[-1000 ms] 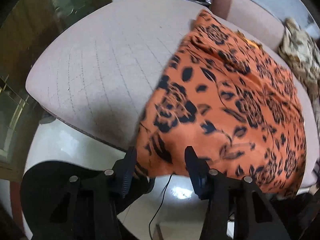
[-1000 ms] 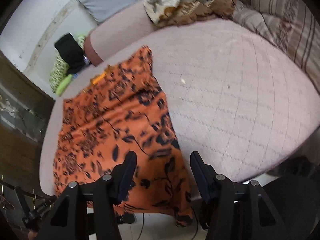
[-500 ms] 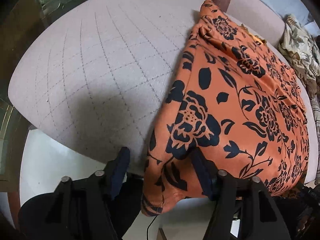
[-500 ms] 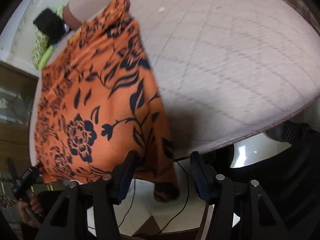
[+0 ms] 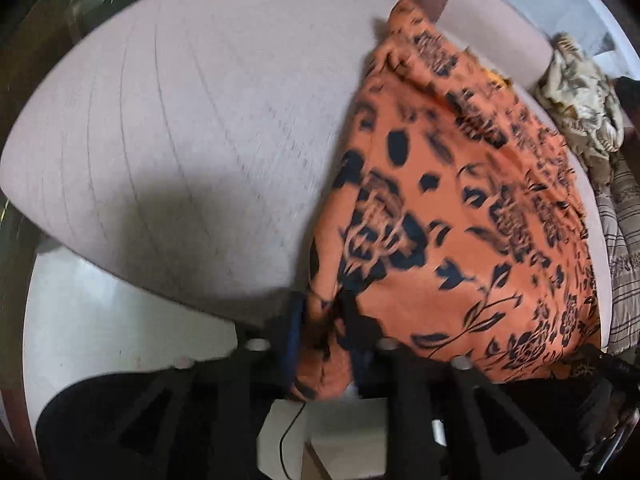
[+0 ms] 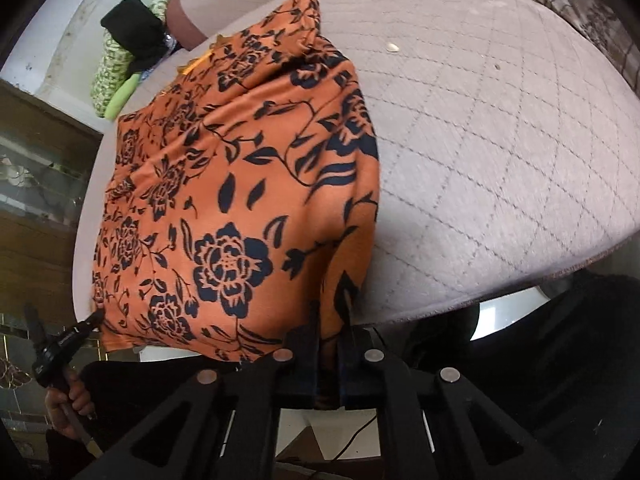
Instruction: Fold small clothes
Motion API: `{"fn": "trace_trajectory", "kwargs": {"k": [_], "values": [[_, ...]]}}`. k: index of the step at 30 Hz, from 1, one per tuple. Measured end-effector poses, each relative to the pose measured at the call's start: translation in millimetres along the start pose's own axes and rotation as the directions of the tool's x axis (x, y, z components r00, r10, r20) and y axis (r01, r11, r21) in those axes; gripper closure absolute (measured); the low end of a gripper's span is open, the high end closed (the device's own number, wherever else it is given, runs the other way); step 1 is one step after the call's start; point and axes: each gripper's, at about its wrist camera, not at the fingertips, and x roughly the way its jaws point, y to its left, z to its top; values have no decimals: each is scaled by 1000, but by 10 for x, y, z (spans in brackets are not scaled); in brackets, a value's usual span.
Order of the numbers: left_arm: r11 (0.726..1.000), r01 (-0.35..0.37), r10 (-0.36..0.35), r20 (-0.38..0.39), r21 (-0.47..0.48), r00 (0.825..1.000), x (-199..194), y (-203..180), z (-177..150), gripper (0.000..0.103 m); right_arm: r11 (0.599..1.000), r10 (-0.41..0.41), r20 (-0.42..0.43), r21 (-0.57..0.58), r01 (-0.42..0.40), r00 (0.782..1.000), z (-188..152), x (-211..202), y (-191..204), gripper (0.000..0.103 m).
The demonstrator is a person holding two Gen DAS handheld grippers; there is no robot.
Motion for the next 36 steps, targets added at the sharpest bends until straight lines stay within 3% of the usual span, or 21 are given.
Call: {"fn": "trace_trajectory", "kwargs": {"k": [2, 4, 7, 9, 12, 17, 22, 27, 29, 30, 32, 34, 35, 36], "values": [[1000, 12, -12, -8, -2, 1000, 34, 10, -19, 76, 1000, 15, -20, 9, -15, 1000, -10, 36, 6, 97], [999, 39, -39, -11, 1, 999, 19, 0, 15, 96, 998, 56, -35, 25, -55, 998, 15, 56, -15, 97], [997, 79, -79, -4, 13, 997, -62, -49, 134, 97, 993, 120, -20, 26, -119, 993, 112, -63, 33, 97], [989, 149, -149, 19, 11, 989, -225, -89, 237, 97, 983, 178, -2, 38, -178, 984, 195, -146, 32, 97], [966, 259, -260, 74, 18, 963, -523, -170, 539, 97, 959, 276, 45, 53, -278, 960, 418, -363, 65, 97], [949, 312, -315, 165, 46, 935, -895, -339, 1385, 97, 918, 383, 152, 43, -394, 911, 1059, -725, 147, 97], [965, 248, -261, 216, 84, 941, -755, -667, 2479, 97, 894, 408, 305, 57, -444, 861, 1980, -871, 105, 97], [984, 176, -178, 231, 30, 956, 24, -888, 3380, 94, 870, 392, 410, 126, -477, 823, 2873, -419, -58, 96], [995, 99, -96, 213, -4, 972, 434, -959, 3567, 93, 841, 406, 434, 166, -515, 804, 3159, -71, -128, 93], [998, 68, -64, 208, -16, 976, 580, -971, 3616, 91, 838, 395, 435, 190, -511, 809, 3248, 81, -161, 91], [999, 31, -23, 200, -39, 980, 808, -949, 3656, 91, 848, 328, 424, 261, -460, 844, 3386, 474, -253, 83], [996, 49, -31, 230, -74, 973, 797, -858, 3568, 91, 840, 304, 417, 306, -447, 857, 3429, 685, -330, 62], [994, 71, -44, 283, -88, 958, 688, -803, 3495, 90, 816, 319, 432, 328, -476, 844, 3425, 762, -407, 53], [991, 71, -29, 340, -110, 940, 550, -762, 3392, 85, 796, 332, 454, 335, -504, 827, 3431, 790, -488, 35]]}}
